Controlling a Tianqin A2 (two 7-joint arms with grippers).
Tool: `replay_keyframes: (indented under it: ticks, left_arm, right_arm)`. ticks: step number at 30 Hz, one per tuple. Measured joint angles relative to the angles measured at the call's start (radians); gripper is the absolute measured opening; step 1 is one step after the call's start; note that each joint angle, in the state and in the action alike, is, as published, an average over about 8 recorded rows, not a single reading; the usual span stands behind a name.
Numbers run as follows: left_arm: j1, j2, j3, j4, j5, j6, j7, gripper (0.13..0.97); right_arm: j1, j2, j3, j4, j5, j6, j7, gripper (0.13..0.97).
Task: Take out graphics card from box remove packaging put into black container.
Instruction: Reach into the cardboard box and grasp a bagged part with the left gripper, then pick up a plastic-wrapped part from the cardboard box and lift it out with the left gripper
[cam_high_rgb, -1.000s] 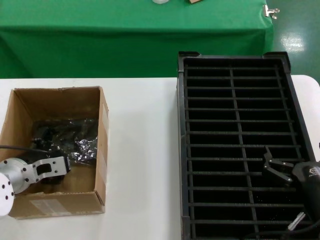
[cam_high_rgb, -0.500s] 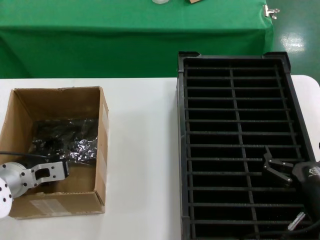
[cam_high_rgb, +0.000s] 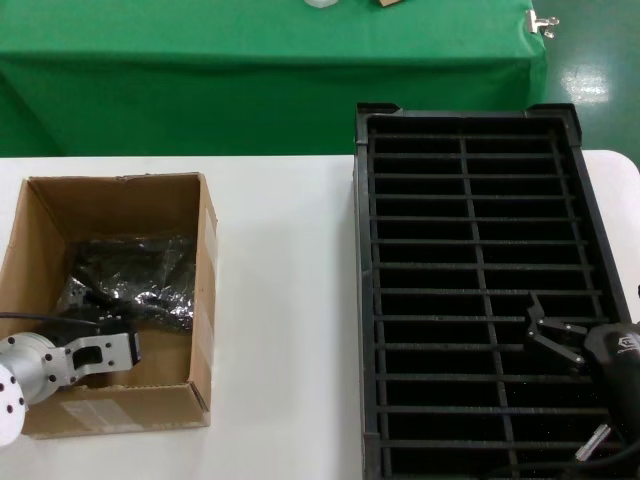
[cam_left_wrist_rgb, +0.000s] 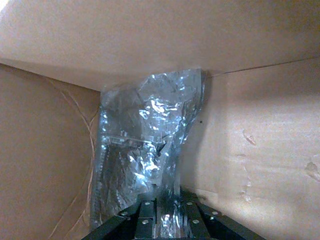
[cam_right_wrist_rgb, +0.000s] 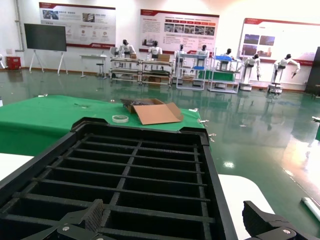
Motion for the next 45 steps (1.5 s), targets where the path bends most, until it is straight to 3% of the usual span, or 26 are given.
replay_keyframes:
  ticks: [4,16,30,45]
  left_arm:
    - [0.015,-0.003,-0.018,-0.026,0.013,0.010,-0.001,0.211]
    - [0.071,-0.024,-0.096,-0.164,0.092,0.058,-0.054,0.146]
    - [0.146,-0.058,-0.207,-0.345,0.159,0.122,-0.127,0.139]
    - [0.272,-0.156,-0.347,-0.642,0.161,0.237,-0.230,0.139]
  right_arm:
    - [0.000,0.000,0.000,0.000,0.000,0.000,0.000,0.966]
    - [0.000,0.000,0.000,0.000,0.000,0.000,0.000,0.966]
    - [0.000,0.000,0.000,0.000,0.000,0.000,0.000,0.966]
    - [0.000,0.000,0.000,0.000,0.000,0.000,0.000,0.966]
